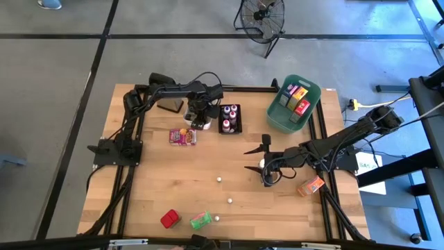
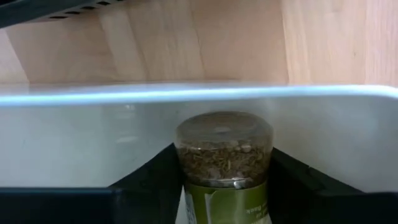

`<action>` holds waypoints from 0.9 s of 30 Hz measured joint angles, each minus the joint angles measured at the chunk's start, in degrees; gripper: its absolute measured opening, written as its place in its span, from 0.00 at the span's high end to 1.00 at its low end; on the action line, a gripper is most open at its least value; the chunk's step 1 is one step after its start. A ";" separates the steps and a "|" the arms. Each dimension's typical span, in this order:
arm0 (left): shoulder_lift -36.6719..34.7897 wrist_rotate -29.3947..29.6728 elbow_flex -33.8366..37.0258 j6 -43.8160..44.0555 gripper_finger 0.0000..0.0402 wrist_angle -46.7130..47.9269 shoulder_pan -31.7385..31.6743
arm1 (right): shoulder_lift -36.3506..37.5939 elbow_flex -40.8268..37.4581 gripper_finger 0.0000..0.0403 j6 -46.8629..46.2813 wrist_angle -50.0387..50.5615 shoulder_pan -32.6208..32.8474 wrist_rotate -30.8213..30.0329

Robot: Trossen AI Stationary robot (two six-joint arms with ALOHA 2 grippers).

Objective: Pick & Place Kitchen Items
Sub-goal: Adjust the black seasoning bottle in the white bin

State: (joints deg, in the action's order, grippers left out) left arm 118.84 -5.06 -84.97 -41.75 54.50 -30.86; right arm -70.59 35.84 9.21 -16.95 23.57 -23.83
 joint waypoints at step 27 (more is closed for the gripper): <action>-8.00 -0.04 0.27 0.94 0.60 -0.48 1.24 | 0.00 0.00 0.41 0.02 -0.01 0.00 -0.03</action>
State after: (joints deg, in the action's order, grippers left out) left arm 110.83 -5.09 -84.71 -40.82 54.02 -29.62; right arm -70.59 35.84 9.23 -16.96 23.57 -23.86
